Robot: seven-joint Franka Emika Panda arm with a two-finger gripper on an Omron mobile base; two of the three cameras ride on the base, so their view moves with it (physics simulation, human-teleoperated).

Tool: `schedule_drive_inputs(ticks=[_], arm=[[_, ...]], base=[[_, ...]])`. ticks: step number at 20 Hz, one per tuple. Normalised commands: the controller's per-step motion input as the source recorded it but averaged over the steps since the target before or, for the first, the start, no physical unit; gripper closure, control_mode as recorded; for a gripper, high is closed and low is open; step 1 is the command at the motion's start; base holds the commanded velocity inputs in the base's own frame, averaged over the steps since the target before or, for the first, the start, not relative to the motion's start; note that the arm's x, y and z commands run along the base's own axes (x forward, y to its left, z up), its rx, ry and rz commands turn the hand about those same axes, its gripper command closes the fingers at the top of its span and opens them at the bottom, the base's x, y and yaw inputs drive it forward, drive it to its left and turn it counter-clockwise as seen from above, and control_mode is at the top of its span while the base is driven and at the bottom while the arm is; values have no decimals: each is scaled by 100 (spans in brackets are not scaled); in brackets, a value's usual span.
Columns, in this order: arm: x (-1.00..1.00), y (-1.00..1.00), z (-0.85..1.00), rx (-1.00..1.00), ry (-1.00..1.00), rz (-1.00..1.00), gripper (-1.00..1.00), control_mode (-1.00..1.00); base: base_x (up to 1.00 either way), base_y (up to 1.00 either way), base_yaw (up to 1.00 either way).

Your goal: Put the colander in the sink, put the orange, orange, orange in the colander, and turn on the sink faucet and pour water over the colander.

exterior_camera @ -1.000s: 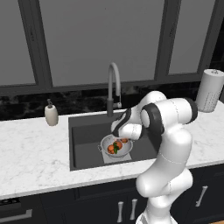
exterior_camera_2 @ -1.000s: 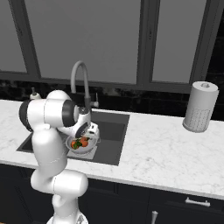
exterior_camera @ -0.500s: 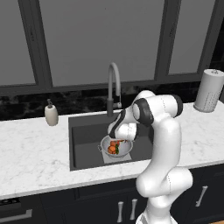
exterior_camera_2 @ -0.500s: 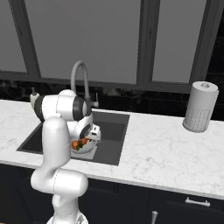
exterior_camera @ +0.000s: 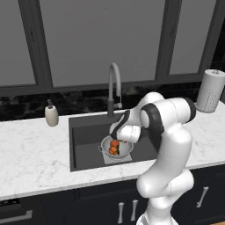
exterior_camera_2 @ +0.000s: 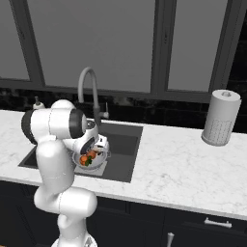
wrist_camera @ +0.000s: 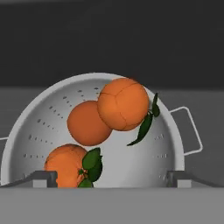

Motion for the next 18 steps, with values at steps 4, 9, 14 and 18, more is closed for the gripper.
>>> schedule_drive_inputs(ticks=[4,9,14,18], arm=[[-34,-14,86,0,-1,-1,-100,-100],[-18,-14,99,0,0,-2,-100,-100],[-3,-17,91,0,0,-1,-100,-100],[-6,-18,76,0,0,0,-100,-100]], base=[[0,0,0],[0,0,0],[0,0,0],[0,0,0]])
